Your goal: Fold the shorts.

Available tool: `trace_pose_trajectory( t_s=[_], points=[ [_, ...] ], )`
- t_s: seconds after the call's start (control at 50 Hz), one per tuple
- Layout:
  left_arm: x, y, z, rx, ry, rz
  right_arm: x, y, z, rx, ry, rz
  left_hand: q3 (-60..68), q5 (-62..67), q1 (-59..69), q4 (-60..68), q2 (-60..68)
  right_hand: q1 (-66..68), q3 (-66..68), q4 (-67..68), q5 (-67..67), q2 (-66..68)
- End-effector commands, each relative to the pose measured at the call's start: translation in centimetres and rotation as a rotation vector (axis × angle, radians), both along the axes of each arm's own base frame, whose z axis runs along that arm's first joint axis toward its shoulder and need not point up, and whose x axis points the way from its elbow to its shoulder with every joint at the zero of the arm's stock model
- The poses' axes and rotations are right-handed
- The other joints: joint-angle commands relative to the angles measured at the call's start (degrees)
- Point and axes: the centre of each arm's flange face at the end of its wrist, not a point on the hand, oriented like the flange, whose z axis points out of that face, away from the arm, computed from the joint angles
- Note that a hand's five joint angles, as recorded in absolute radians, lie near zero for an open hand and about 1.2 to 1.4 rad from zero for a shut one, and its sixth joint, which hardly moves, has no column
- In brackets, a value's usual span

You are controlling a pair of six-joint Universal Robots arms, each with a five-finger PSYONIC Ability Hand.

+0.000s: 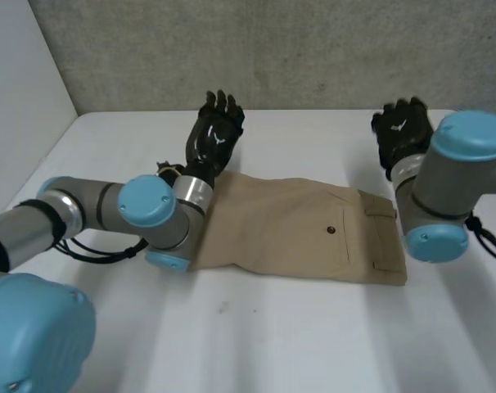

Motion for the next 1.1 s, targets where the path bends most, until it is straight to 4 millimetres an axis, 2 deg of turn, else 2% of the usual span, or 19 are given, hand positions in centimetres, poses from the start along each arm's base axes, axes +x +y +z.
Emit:
trace_pose_trajectory(
  t_s=[0.02,0.06,0.14,0.22,0.3,0.34,0.4,0.44,0.56,0.58,0.72,0.96,1.08,1.1],
  points=[
    [1.6,2.0,4.4,-0.035,0.049,0.040,-1.2,3.0,3.8,0.007,-0.078,0.024,-2.22,-2.55,-1.19,-1.63,-1.58,-1.60,-2.09,-3.16,-3.54,-2.35],
    [2.1,2.3,4.9,-0.021,0.066,0.059,-1.6,5.5,4.2,0.070,-0.060,0.064,-2.27,-2.60,-1.24,-1.68,-1.62,-1.60,-2.09,-3.16,-3.54,-2.35],
    [3.7,2.7,5.8,0.045,0.146,0.103,-2.3,8.2,3.0,0.198,-0.071,0.093,-1.89,-2.21,-0.86,-1.30,-1.24,-1.60,-2.09,-3.16,-3.54,-2.35],
    [5.9,3.3,5.8,0.203,0.221,0.120,-3.1,9.7,2.0,0.299,-0.133,0.089,-1.89,-2.21,-0.86,-1.30,-1.24,0.83,0.35,-0.73,-1.11,0.09],
    [6.8,3.9,5.3,0.330,0.259,0.121,-4.5,11.2,0.2,0.422,-0.239,0.089,-1.89,-2.21,-0.86,-1.30,-1.24,4.03,3.54,2.47,2.09,3.28],
    [7.4,4.3,4.8,0.428,0.283,0.128,-4.6,11.4,-0.1,0.439,-0.250,0.094,-1.89,-2.21,-0.86,-1.30,-1.24,4.53,4.05,2.97,2.60,3.79],
    [7.9,4.5,4.1,0.516,0.303,0.142,-5.1,12.5,-1.8,0.508,-0.268,0.101,-1.89,-2.21,-0.86,-1.30,-1.24,6.39,5.90,4.83,4.45,5.64],
    [8.2,4.8,3.2,0.590,0.309,0.153,-5.6,12.5,-2.5,0.520,-0.280,0.087,-1.89,-2.21,-0.86,-1.30,-1.24,7.90,7.41,6.34,5.96,7.15],
    [8.2,4.5,1.7,0.614,0.298,0.165,-6.3,12.3,-3.8,0.500,-0.290,0.068,-1.89,-2.21,-0.86,-1.30,-1.24,13.44,12.96,11.88,11.50,12.70],
    [8.3,4.0,0.8,0.619,0.293,0.174,-6.3,12.2,-4.0,0.499,-0.290,0.068,-1.55,-1.88,-0.52,-0.96,-0.91,13.95,13.47,12.39,12.02,13.21],
    [8.4,2.6,-1.3,0.595,0.255,0.197,-6.4,11.5,-6.1,0.527,-0.283,0.050,-1.38,-1.71,-0.35,-0.79,-0.74,20.49,20.01,18.93,18.55,19.74],
    [9.1,0.5,-2.1,0.455,0.190,0.228,-6.5,10.5,-7.2,0.506,-0.270,0.045,-1.55,-1.88,-0.52,-0.96,-0.90,31.78,31.29,30.21,29.84,31.03],
    [9.2,0.8,-1.9,0.458,0.183,0.235,-6.4,10.1,-7.3,0.480,-0.272,0.047,-1.72,-2.04,-0.69,-1.13,-1.07,53.29,52.80,51.72,51.35,52.54],
    [9.3,0.8,-2.0,0.461,0.184,0.236,-6.5,10.1,-7.3,0.476,-0.273,0.046,-1.72,-2.04,-0.69,-1.13,-1.07,60.98,60.50,59.42,59.04,60.23]
  ],
)
